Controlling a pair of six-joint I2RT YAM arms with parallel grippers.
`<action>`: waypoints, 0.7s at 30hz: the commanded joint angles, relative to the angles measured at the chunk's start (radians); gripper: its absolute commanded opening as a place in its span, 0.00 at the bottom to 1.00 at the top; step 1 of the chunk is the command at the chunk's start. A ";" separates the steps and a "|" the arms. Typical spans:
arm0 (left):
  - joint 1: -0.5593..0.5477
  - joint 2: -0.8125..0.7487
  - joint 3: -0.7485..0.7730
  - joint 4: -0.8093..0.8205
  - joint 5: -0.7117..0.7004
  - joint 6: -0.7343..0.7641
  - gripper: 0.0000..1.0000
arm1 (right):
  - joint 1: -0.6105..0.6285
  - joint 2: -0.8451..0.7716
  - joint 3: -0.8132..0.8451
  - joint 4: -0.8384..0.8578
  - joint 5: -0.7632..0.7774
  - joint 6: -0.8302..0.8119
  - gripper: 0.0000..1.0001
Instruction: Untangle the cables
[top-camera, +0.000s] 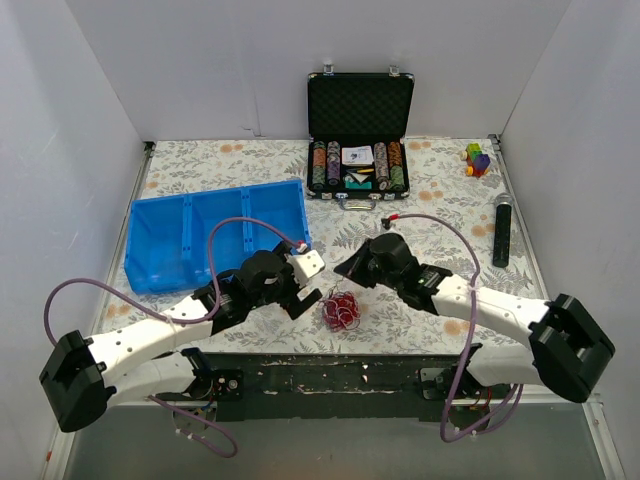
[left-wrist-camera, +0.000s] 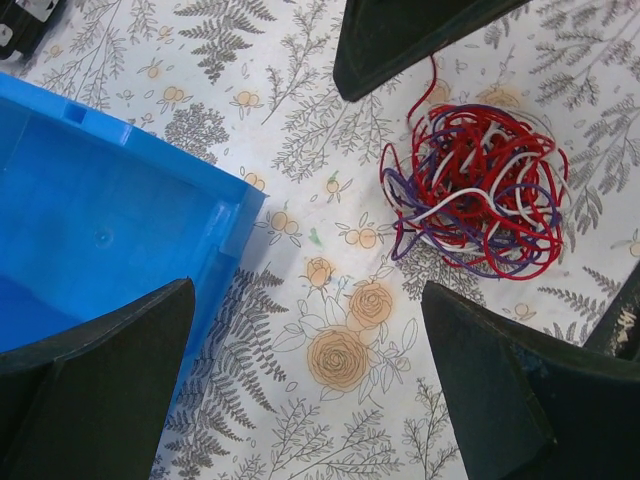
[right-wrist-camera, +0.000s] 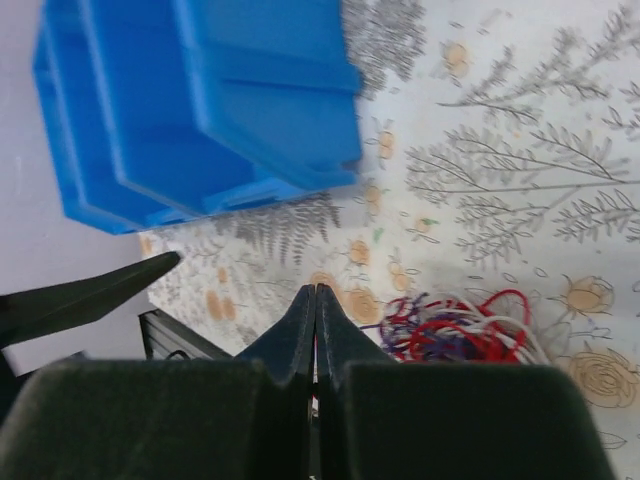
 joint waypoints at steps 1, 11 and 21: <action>-0.019 0.022 -0.003 0.112 -0.148 -0.116 0.98 | 0.007 -0.136 0.097 -0.027 0.045 -0.108 0.01; -0.020 0.123 0.179 0.053 0.006 -0.323 0.98 | 0.038 -0.370 0.086 -0.102 0.013 -0.174 0.01; -0.020 0.033 0.183 0.108 0.221 -0.354 0.98 | 0.038 -0.330 0.100 -0.069 -0.044 -0.171 0.01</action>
